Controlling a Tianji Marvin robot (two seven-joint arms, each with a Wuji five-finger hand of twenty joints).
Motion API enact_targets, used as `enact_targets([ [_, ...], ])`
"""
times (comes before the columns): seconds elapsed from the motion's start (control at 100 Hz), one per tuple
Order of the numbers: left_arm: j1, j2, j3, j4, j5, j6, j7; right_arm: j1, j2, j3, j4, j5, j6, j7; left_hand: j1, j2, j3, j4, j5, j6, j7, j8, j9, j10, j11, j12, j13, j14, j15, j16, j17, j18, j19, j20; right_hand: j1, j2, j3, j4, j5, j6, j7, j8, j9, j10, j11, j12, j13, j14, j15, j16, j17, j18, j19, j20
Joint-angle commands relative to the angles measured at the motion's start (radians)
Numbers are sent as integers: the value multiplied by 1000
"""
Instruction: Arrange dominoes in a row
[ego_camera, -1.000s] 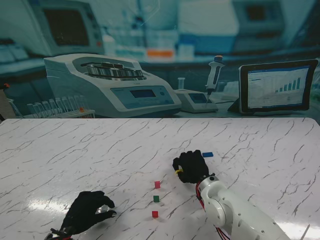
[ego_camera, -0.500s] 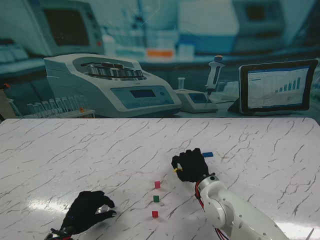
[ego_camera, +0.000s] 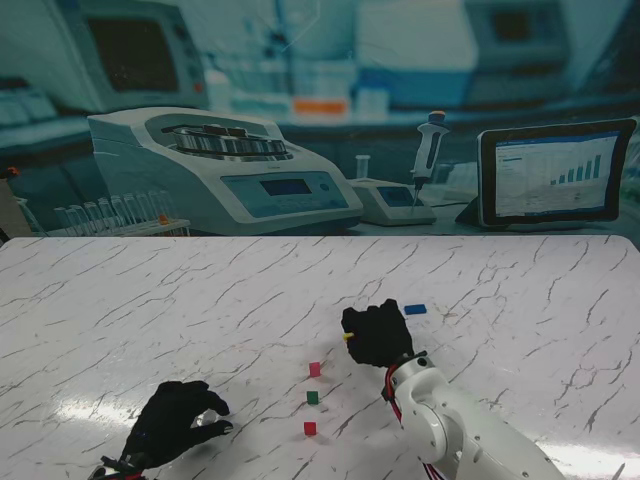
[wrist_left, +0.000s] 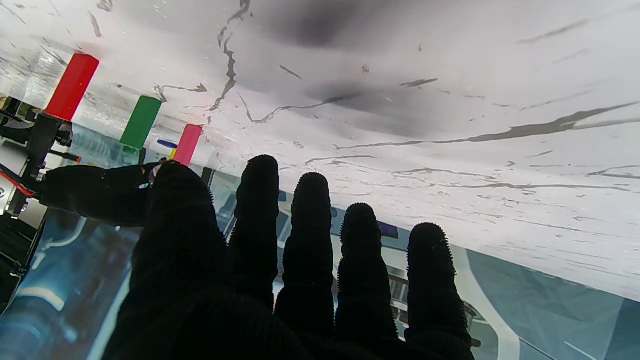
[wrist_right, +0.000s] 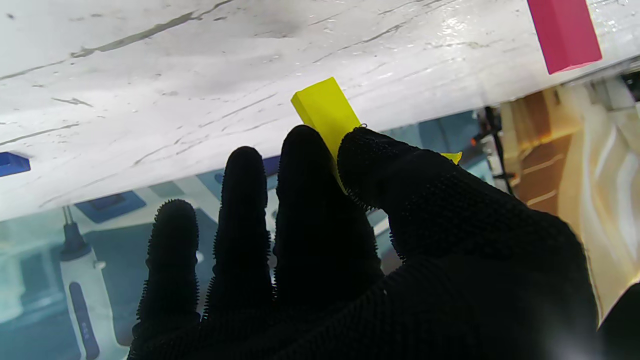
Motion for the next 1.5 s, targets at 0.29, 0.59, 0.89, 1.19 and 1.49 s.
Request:
enact_targets([
  [0.29, 10, -3, 1, -1, -1, -27, -5, 14, -31, -43, 14, 39, -4, -28, -8, -5, -12, -11, 15, -21, 0, -3, 16, -18, 13, 19, 21, -21, 5, 12, -7, 13, 32, 16, -21, 29, 43, 78, -48, 42, 95, -30, 40, -39, 17, -69, 35, -25, -20, -18, 4, -56, 39, -13],
  [0.59, 14, -4, -2, -2, 1, -30, 0, 55, -52, -104, 45, 66, 10, -42, -8, -5, -12, -12, 14, -21, 0, -3, 16, -18, 13, 19, 20, -21, 5, 12, -7, 12, 31, 16, -7, 42, 18, 60, -58, 44, 95, -44, 27, -34, 17, -78, 24, -24, -24, -21, -2, -61, 37, -16],
  [0.89, 20, -4, -4, -3, -1, -29, 1, 97, -74, -158, 85, 99, 33, -47, -8, -6, -12, -11, 16, -20, 0, -2, 16, -17, 13, 19, 21, -19, 5, 12, -7, 14, 30, 15, 10, 56, -13, 32, -66, 47, 85, -53, 17, -28, 5, -86, 13, -22, -29, -23, -7, -60, 34, -18],
  [1.19, 23, -5, -6, -6, -6, -29, -3, 118, -87, -181, 119, 131, 33, -41, -7, -5, -11, -11, 15, -20, -1, -2, 16, -17, 13, 19, 21, -19, 6, 12, -7, 14, 31, 16, 36, 73, -53, -1, -68, 49, 71, -62, 12, -16, -15, -91, -1, -21, -35, -25, -14, -55, 27, -20],
  [1.49, 27, -6, -8, -8, -10, -27, -5, 116, -86, -181, 115, 137, 33, -31, -7, -5, -11, -11, 15, -20, -1, -2, 15, -17, 12, 18, 21, -21, 6, 12, -8, 13, 31, 16, 55, 87, -86, -27, -70, 49, 58, -68, 9, -7, -32, -93, -9, -20, -38, -26, -18, -52, 22, -22],
])
